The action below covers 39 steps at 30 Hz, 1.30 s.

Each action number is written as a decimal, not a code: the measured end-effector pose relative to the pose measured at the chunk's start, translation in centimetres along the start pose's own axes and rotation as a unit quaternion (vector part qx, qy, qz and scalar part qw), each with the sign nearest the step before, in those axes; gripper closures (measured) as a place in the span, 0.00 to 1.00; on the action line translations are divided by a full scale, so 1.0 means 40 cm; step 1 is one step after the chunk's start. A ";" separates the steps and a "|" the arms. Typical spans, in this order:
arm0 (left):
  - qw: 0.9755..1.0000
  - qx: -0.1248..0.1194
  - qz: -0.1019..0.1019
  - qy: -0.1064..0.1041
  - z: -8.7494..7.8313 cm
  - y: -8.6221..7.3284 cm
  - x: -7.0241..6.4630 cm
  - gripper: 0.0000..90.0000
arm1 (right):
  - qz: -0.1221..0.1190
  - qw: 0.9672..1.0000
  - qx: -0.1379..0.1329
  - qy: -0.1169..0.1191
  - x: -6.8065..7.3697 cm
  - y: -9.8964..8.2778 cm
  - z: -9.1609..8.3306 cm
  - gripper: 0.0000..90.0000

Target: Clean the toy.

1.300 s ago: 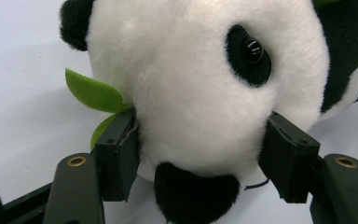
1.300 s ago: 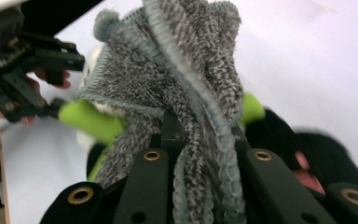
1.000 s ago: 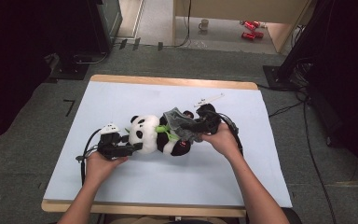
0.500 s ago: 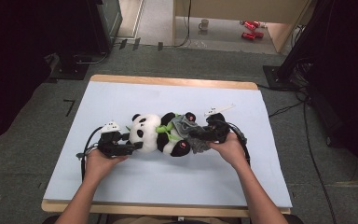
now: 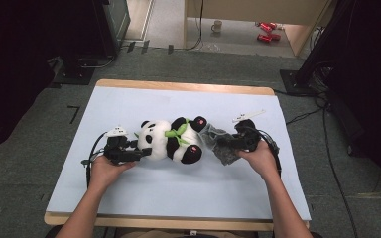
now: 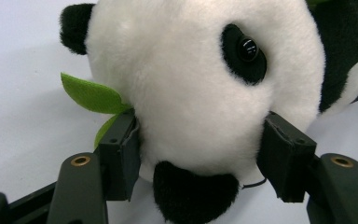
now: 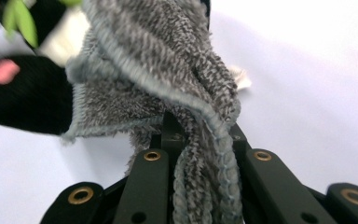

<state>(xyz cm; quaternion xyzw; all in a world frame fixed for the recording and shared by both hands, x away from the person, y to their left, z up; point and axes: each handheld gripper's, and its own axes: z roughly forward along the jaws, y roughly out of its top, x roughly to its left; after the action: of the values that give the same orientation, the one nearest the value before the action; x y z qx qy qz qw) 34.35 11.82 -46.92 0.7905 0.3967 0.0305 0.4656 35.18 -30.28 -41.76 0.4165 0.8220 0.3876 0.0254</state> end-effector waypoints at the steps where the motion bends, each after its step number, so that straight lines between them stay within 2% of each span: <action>1: 1.000 0.000 0.001 0.000 0.000 0.000 0.000 0.42 | 0.001 1.000 -0.007 0.001 0.001 0.006 -0.010 0.87; 7: 1.000 -0.009 0.009 0.002 0.000 -0.007 -0.001 0.43 | 0.011 0.999 -0.050 -0.001 0.003 0.047 -0.060 0.87; 10: 1.000 -0.013 0.012 0.003 0.000 -0.010 -0.003 0.43 | 0.020 0.998 -0.066 0.005 0.005 0.073 -0.070 0.87; 16: 1.000 -0.021 0.018 0.012 -0.001 -0.019 -0.011 0.42 | 0.030 0.996 -0.081 0.023 0.016 0.134 -0.049 0.87; 21: 0.999 -0.024 0.025 0.016 -0.002 -0.026 -0.013 0.42 | 0.033 0.995 -0.084 0.034 0.031 0.174 -0.011 0.86; 24: 1.000 -0.021 0.015 0.016 0.001 -0.018 -0.012 0.42 | 0.027 0.995 -0.081 0.046 0.050 0.191 0.016 0.86; 28: 0.999 -0.019 0.015 0.023 0.001 -0.017 -0.017 0.43 | 0.011 0.998 -0.053 0.020 0.056 0.192 0.054 0.86; 30: 0.999 -0.022 0.012 0.026 0.002 -0.017 -0.020 0.43 | 0.022 0.998 -0.053 0.024 0.038 0.183 0.067 0.86; 33: 0.999 -0.025 0.006 0.025 0.004 -0.016 -0.018 0.43 | 0.033 0.998 -0.057 0.016 0.017 0.167 0.071 0.87; 36: 0.999 -0.024 0.006 0.027 0.004 -0.015 -0.020 0.43 | 0.051 0.997 -0.060 0.021 0.000 0.150 0.069 0.87; 39: 0.999 -0.023 0.004 0.026 0.003 -0.014 -0.020 0.43 | 0.051 0.997 -0.060 0.015 -0.010 0.142 0.065 0.87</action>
<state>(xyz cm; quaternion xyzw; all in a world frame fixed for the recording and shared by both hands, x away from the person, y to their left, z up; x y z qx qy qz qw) 33.52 11.35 -47.17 0.7803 0.4047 0.0625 0.4727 40.17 -26.97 -39.96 0.4496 0.7753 0.4433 0.0179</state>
